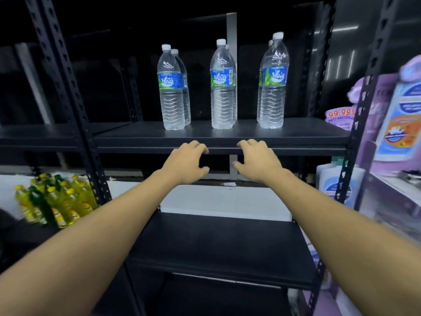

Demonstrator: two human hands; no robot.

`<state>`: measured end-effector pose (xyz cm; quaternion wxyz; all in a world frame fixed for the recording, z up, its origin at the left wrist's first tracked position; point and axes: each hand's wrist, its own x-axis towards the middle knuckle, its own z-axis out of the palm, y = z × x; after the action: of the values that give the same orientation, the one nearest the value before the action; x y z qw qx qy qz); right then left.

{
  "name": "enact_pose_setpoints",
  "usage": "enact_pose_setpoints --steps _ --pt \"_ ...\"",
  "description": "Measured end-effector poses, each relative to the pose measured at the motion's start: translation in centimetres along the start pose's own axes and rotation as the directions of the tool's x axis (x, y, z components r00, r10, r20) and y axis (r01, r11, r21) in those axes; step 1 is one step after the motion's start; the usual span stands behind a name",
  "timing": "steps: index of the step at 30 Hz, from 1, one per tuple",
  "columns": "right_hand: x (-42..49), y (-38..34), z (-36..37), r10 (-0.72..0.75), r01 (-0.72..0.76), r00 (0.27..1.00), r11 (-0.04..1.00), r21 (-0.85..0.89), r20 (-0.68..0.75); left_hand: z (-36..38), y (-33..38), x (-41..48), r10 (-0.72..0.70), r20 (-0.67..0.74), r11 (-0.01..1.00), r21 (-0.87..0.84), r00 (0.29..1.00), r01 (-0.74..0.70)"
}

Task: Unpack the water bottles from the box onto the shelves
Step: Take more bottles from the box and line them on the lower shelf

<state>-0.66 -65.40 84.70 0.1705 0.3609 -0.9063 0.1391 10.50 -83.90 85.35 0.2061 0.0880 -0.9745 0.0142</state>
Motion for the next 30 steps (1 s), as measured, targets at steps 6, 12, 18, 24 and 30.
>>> enact_pose_setpoints --steps 6,12,18,24,30 --pt "-1.6 -0.7 0.1 0.038 -0.039 0.999 0.999 0.021 0.024 0.8 -0.8 -1.8 -0.014 0.071 0.999 -0.047 0.997 0.017" --pt "-2.8 -4.0 4.2 0.062 -0.066 0.992 0.997 0.033 0.108 4.8 -3.6 -5.6 -0.002 0.134 0.985 -0.173 0.991 0.025" --pt "-5.7 -8.1 13.0 -0.035 0.015 0.954 0.998 0.068 0.297 11.0 -7.7 -12.4 -0.100 0.269 0.957 -0.237 0.958 0.167" --pt "-8.9 -11.5 23.3 -0.178 0.112 0.849 0.981 0.159 0.498 17.6 -12.4 -21.1 -0.329 0.428 0.863 -0.226 0.842 0.452" --pt "-13.5 -14.9 35.9 -0.318 0.176 0.721 0.943 0.281 0.616 25.4 -15.0 -32.9 -0.530 0.506 0.716 -0.163 0.680 0.679"
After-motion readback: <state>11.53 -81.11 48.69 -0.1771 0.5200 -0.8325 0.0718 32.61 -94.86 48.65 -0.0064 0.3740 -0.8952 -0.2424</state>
